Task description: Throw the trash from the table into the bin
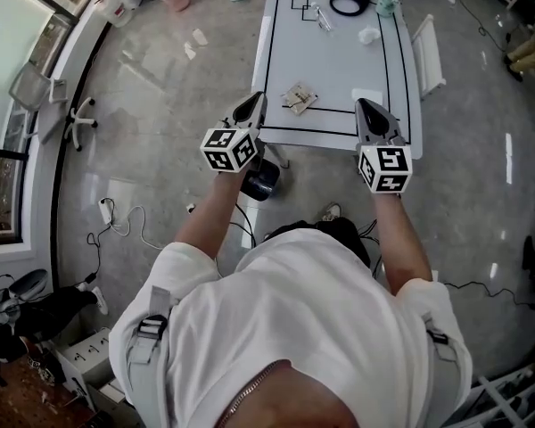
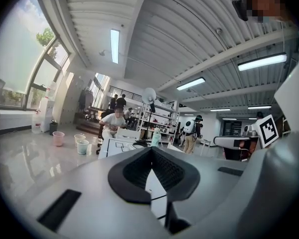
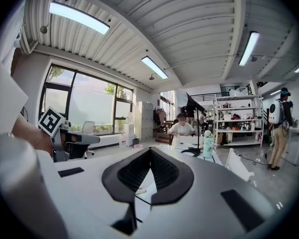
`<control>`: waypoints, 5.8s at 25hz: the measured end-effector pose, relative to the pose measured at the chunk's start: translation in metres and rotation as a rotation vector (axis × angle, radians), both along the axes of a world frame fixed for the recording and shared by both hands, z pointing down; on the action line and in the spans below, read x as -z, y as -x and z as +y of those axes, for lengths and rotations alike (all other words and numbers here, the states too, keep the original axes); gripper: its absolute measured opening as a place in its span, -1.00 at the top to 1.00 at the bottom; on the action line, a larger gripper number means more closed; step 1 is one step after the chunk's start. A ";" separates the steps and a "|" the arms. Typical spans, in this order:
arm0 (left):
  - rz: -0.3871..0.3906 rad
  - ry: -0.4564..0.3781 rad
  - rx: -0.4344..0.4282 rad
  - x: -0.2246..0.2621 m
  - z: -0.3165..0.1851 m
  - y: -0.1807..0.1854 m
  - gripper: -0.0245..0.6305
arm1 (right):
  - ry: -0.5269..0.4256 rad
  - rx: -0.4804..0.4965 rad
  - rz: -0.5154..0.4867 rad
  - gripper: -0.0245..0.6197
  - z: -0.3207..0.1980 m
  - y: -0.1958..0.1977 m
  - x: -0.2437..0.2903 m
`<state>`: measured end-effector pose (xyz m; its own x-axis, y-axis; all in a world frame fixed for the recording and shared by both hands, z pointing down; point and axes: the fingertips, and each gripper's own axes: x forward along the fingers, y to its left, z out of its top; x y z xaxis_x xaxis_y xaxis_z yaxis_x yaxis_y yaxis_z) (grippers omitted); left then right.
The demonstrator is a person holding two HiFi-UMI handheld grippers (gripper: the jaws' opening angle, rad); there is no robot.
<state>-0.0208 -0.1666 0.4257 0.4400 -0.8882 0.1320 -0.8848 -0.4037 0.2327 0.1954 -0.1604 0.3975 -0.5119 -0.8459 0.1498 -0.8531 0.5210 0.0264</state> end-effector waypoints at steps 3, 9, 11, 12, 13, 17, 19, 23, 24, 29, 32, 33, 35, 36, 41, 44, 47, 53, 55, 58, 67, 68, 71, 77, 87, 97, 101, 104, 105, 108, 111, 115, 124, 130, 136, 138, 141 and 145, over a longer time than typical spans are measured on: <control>-0.006 -0.005 0.004 0.003 -0.031 -0.035 0.89 | 0.001 0.012 -0.008 0.90 -0.026 -0.028 -0.003; -0.021 0.000 0.015 0.008 -0.065 -0.087 0.89 | 0.030 0.037 -0.029 0.90 -0.063 -0.065 -0.011; -0.036 -0.001 0.016 0.011 -0.075 -0.095 0.89 | 0.043 0.043 -0.042 0.90 -0.076 -0.069 -0.013; -0.041 -0.003 0.018 0.012 -0.080 -0.096 0.89 | 0.049 0.046 -0.047 0.90 -0.082 -0.070 -0.014; -0.045 -0.008 0.022 0.015 -0.086 -0.097 0.89 | 0.055 0.049 -0.051 0.90 -0.090 -0.070 -0.015; -0.051 -0.039 0.045 0.027 -0.115 -0.089 0.89 | 0.064 0.067 -0.057 0.90 -0.126 -0.060 -0.012; -0.046 -0.052 0.050 0.027 -0.129 -0.083 0.89 | 0.065 0.072 -0.051 0.90 -0.144 -0.052 -0.013; -0.029 -0.056 0.057 0.024 -0.160 -0.066 0.89 | 0.069 0.075 -0.019 0.90 -0.181 -0.034 -0.014; -0.022 -0.053 0.062 0.024 -0.169 -0.060 0.89 | 0.077 0.073 -0.010 0.90 -0.191 -0.030 -0.014; -0.001 -0.028 0.062 0.025 -0.214 -0.035 0.89 | 0.123 0.073 0.041 0.90 -0.244 -0.006 -0.018; 0.002 -0.013 0.054 0.014 -0.246 -0.020 0.89 | 0.151 0.071 0.058 0.89 -0.281 0.012 -0.031; 0.003 -0.003 0.053 0.009 -0.254 -0.015 0.89 | 0.166 0.072 0.067 0.87 -0.291 0.019 -0.038; 0.007 0.018 0.047 -0.002 -0.269 -0.007 0.89 | 0.203 0.074 0.089 0.77 -0.309 0.030 -0.054; 0.010 0.027 0.042 -0.006 -0.276 -0.004 0.89 | 0.226 0.075 0.099 0.70 -0.318 0.034 -0.062; 0.029 0.068 0.019 -0.032 -0.310 0.010 0.89 | 0.347 0.070 0.159 0.28 -0.356 0.056 -0.109; 0.039 0.099 0.005 -0.049 -0.326 0.014 0.89 | 0.400 0.063 0.195 0.17 -0.374 0.063 -0.133; 0.051 0.123 -0.009 -0.063 -0.338 0.019 0.89 | 0.442 0.056 0.224 0.09 -0.394 0.069 -0.150; 0.067 0.169 -0.025 -0.092 -0.356 0.028 0.89 | 0.535 0.047 0.293 -0.03 -0.426 0.079 -0.192; 0.069 0.177 -0.025 -0.098 -0.362 0.032 0.89 | 0.564 0.046 0.311 -0.05 -0.436 0.082 -0.204; 0.073 0.193 -0.025 -0.106 -0.367 0.036 0.89 | 0.611 0.039 0.329 -0.06 -0.444 0.083 -0.223; 0.077 0.219 -0.010 -0.122 -0.374 0.051 0.89 | 0.663 -0.027 0.391 -0.03 -0.455 0.076 -0.252; 0.077 0.221 -0.010 -0.123 -0.374 0.051 0.89 | 0.662 -0.027 0.384 -0.02 -0.453 0.075 -0.251; 0.080 0.223 -0.005 -0.123 -0.371 0.051 0.89 | 0.664 -0.019 0.348 -0.01 -0.447 0.076 -0.245; 0.072 0.194 0.004 -0.109 -0.364 0.051 0.89 | 0.608 -0.009 0.251 0.00 -0.435 0.078 -0.209; 0.053 0.059 0.086 -0.042 -0.306 0.053 0.89 | 0.379 0.011 0.038 0.00 -0.368 0.059 -0.086; 0.021 -0.070 0.200 0.025 -0.211 0.059 0.89 | 0.197 0.079 -0.087 0.00 -0.270 0.033 0.001; 0.022 -0.103 0.235 0.043 -0.166 0.052 0.89 | 0.167 0.122 -0.100 0.00 -0.228 0.029 0.017; 0.013 -0.121 0.267 0.049 -0.126 0.050 0.89 | 0.158 0.170 -0.100 0.00 -0.193 0.033 0.021; 0.008 -0.125 0.282 0.051 -0.111 0.051 0.89 | 0.158 0.190 -0.098 0.00 -0.181 0.036 0.021; -0.005 -0.127 0.332 0.055 -0.066 0.059 0.89 | 0.161 0.253 -0.098 0.00 -0.145 0.051 0.022; -0.024 -0.113 0.382 0.055 -0.025 0.071 0.89 | 0.169 0.317 -0.102 0.00 -0.115 0.071 0.022; -0.047 -0.097 0.460 0.053 0.024 0.102 0.89 | 0.186 0.407 -0.105 0.00 -0.080 0.108 0.017; -0.045 -0.088 0.622 0.040 0.124 0.193 0.89 | 0.236 0.611 -0.072 0.00 -0.002 0.234 -0.008; -0.034 -0.022 0.690 0.006 0.185 0.265 0.89 | 0.307 0.698 0.001 0.00 0.055 0.319 -0.047; -0.005 0.078 0.715 -0.049 0.228 0.310 0.89 | 0.418 0.725 0.088 0.00 0.101 0.372 -0.113; 0.010 0.113 0.713 -0.074 0.232 0.318 0.89 | 0.463 0.723 0.121 0.00 0.110 0.382 -0.144; 0.033 0.167 0.719 -0.116 0.242 0.328 0.89 | 0.526 0.726 0.176 0.00 0.125 0.392 -0.197; 0.068 0.239 0.747 -0.182 0.247 0.329 0.89 | 0.609 0.727 0.264 0.00 0.129 0.391 -0.281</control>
